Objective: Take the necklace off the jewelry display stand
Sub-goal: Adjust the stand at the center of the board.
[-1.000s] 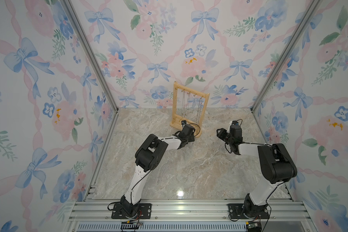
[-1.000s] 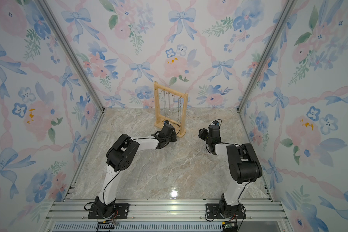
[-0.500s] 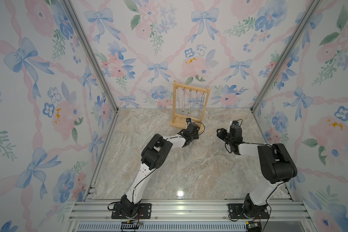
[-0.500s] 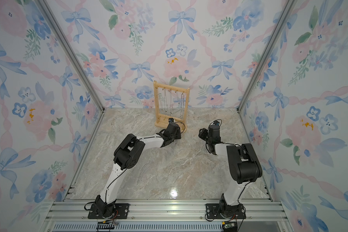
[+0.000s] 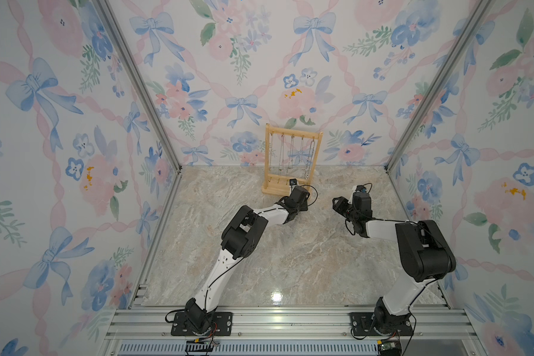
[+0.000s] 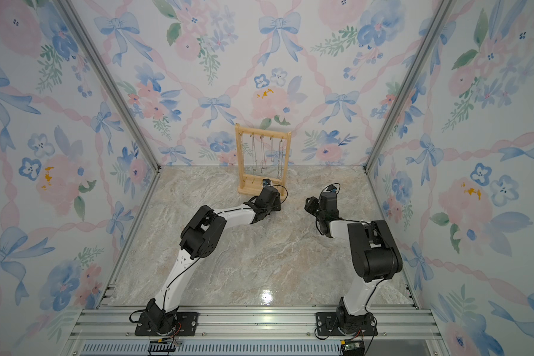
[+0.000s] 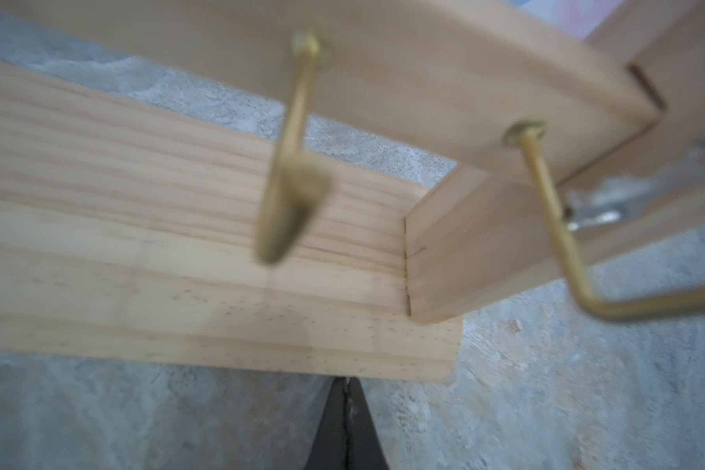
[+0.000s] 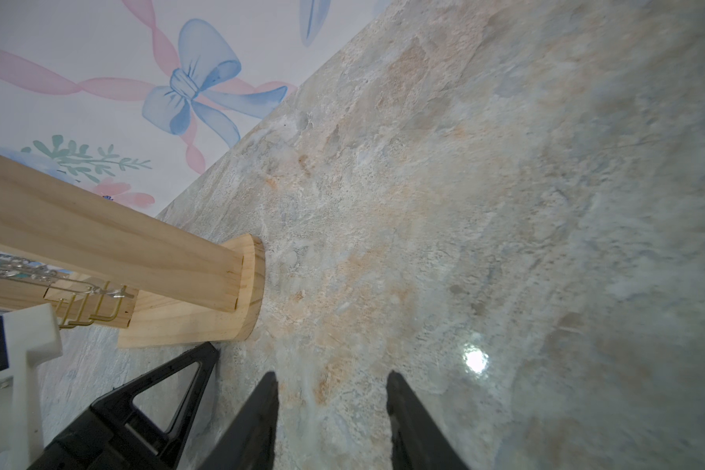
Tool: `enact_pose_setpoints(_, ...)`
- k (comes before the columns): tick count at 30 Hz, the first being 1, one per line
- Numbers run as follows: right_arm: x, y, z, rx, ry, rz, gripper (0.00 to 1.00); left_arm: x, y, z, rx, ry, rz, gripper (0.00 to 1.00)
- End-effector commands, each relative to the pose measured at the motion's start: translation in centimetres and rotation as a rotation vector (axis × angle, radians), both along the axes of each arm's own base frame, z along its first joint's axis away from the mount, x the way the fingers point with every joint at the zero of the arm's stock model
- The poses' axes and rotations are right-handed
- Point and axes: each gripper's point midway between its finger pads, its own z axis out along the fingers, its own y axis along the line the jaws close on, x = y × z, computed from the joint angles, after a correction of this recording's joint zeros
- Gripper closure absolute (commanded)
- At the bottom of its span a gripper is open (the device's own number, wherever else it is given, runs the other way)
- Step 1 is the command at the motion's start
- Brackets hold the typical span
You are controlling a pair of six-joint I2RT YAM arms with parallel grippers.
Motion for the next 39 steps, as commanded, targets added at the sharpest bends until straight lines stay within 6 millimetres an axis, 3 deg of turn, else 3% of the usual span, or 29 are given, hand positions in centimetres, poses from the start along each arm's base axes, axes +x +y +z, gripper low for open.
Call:
enact_pose_setpoints(1, -0.2, -0.2, -0.1, -0.012, 0.01, -0.007, 0.54, -0.8, 0.7, -3.3, 0.073, 0.068, -0.006, 1.0)
enact_pose_setpoints(8, -0.2, -0.3, -0.1, -0.011, 0.009, -0.009, 0.54, -1.9, 0.2, -1.8, 0.032, 0.079, -0.031, 1.0)
enact_pose_setpoints(14, -0.2, -0.2, 0.0, -0.012, 0.005, -0.009, 0.53, -4.1, -0.6, 2.1, -0.026, 0.072, -0.073, 0.9)
enact_pose_setpoints(20, -0.3, -0.3, 0.2, -0.009, -0.002, -0.012, 0.51, -6.6, -0.8, 7.0, -0.07, 0.032, -0.101, 0.74)
enact_pose_setpoints(24, -0.5, -0.4, 0.4, -0.008, -0.013, -0.016, 0.51, -8.9, -0.2, 11.0, -0.09, -0.014, -0.122, 0.55)
enact_pose_setpoints(27, -0.9, -0.7, 1.2, -0.005, -0.052, -0.027, 0.51, -10.5, 1.7, 14.2, -0.086, -0.066, -0.124, 0.33)
enact_pose_setpoints(29, -1.4, -1.0, 2.1, -0.012, -0.091, -0.041, 0.5, -11.7, 3.6, 16.7, -0.057, -0.124, -0.135, 0.24)
enact_pose_setpoints(33, -2.5, -1.6, 4.6, -0.008, -0.191, -0.063, 0.48, -14.1, 8.4, 20.2, 0.043, -0.236, -0.134, 0.04)
enact_pose_setpoints(36, -3.6, -1.5, 6.6, 0.007, -0.256, -0.059, 0.46, -15.5, 12.0, 22.1, 0.111, -0.289, -0.109, 0.02)
enact_pose_setpoints(39, -4.9, -0.7, 9.5, -0.002, -0.33, -0.027, 0.42, -16.4, 15.6, 22.5, 0.14, -0.295, -0.073, 0.02)
